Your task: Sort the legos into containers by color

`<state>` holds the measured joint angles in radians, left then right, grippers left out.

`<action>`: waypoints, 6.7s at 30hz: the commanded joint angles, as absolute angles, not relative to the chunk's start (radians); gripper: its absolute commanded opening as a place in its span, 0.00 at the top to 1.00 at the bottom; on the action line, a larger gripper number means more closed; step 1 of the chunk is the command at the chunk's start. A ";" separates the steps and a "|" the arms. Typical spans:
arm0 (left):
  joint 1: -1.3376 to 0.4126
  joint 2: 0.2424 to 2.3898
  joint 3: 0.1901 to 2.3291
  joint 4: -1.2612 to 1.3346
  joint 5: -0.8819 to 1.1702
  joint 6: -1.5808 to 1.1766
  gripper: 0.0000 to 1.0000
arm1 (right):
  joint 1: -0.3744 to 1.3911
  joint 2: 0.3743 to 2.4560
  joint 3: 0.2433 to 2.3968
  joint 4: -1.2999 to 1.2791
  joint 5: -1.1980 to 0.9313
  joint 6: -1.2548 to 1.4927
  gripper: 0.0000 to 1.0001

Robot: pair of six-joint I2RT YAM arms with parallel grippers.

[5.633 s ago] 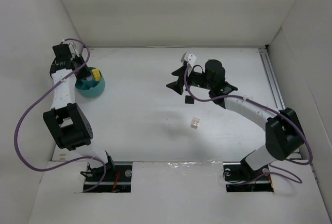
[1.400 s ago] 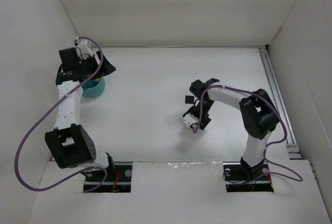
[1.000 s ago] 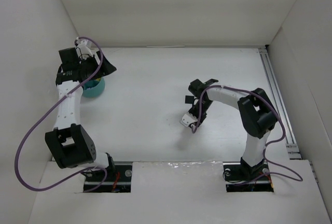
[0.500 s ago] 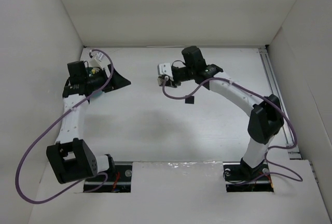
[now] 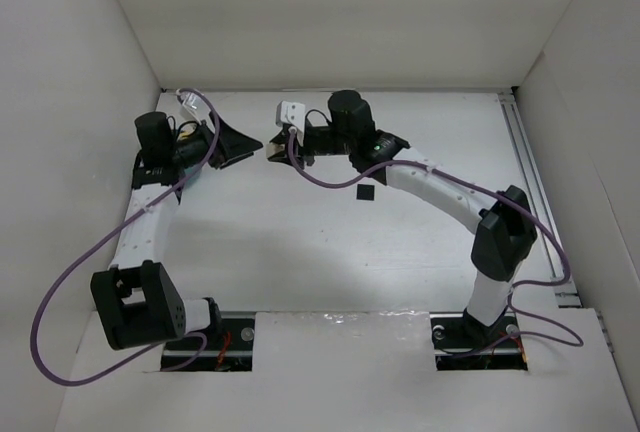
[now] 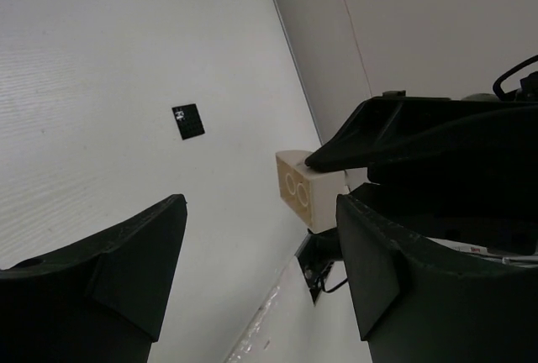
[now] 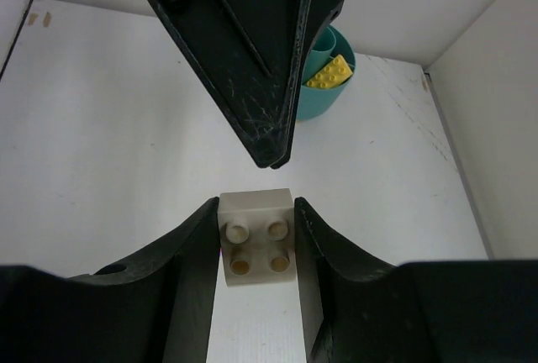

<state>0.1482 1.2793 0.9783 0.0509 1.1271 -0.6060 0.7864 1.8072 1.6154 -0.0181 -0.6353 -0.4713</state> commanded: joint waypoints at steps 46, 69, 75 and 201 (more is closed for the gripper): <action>0.087 1.272 1.167 -0.153 0.941 -0.341 0.78 | 0.807 1.784 1.562 0.054 -0.474 -0.430 0.22; 0.413 1.588 1.571 -0.388 0.411 -0.075 0.78 | 0.595 1.661 1.315 -0.075 -0.397 -0.318 0.21; 0.413 1.667 1.663 -0.409 0.293 -0.066 0.78 | 0.595 1.661 1.315 -0.075 -0.376 -0.290 0.21; 0.302 1.387 1.372 -0.215 0.713 -0.236 0.00 | 0.598 2.332 1.997 -1.121 -0.044 -0.770 0.56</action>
